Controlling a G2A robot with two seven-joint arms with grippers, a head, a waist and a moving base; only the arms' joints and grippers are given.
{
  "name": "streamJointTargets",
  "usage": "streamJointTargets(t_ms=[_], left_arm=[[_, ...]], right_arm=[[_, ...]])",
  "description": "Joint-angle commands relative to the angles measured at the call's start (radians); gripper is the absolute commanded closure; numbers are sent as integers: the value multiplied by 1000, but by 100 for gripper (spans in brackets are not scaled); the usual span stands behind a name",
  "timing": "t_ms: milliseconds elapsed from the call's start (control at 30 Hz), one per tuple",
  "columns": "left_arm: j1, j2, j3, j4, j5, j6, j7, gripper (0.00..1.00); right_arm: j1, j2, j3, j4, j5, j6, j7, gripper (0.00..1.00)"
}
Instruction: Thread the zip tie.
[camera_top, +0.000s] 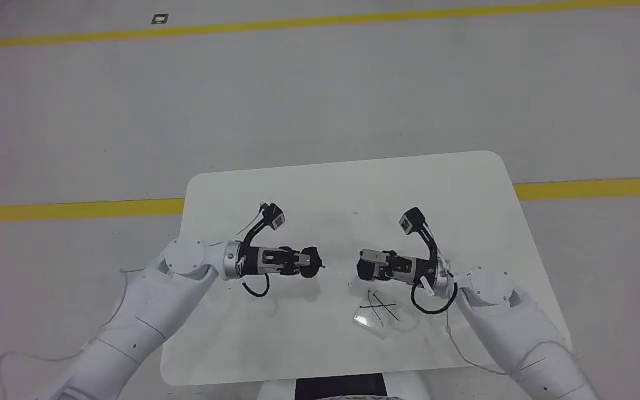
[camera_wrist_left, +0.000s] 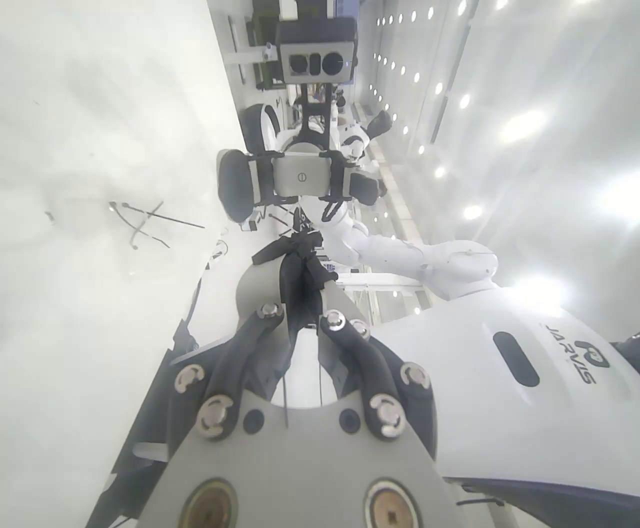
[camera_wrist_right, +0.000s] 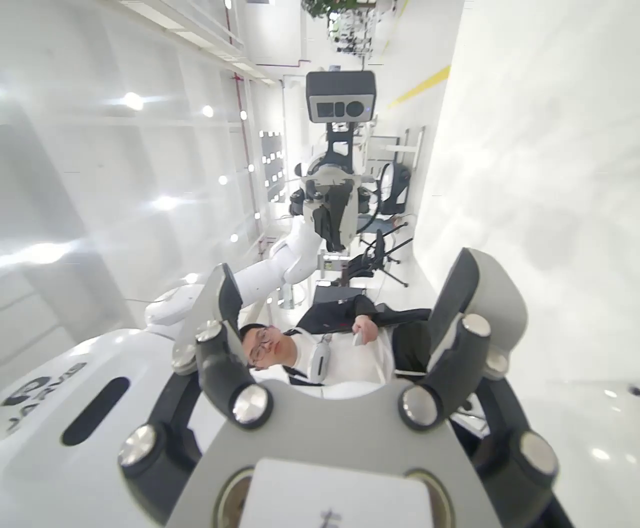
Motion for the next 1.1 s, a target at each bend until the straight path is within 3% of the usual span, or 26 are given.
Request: streamJointTargets(t_ms=[0, 167, 233, 400, 467, 833, 1067], left_arm=[[34, 4, -58, -6, -4, 0, 3, 100], [108, 0, -178, -43, 19, 0, -13, 100], [131, -9, -220, -60, 26, 0, -24, 100], [157, -47, -282, -77, 12, 0, -86, 100], [159, -62, -290, -77, 6, 0, -109, 100], [163, -65, -277, -83, 10, 0, -96, 100], [156, -99, -266, -45, -34, 0, -158, 100]], right_arm=[[-25, 10, 41, -40, -81, -7, -22, 0], [-84, 30, 102, -151, -301, -6, -41, 0], [-103, 38, 110, -201, -444, 13, -54, 0], [-128, 44, 72, -277, -699, 55, -78, 0], [-128, 43, 47, -279, -747, 65, -90, 0], [-127, 43, 44, -279, -752, 68, -93, 0], [-127, 43, 44, -279, -752, 68, -93, 0]])
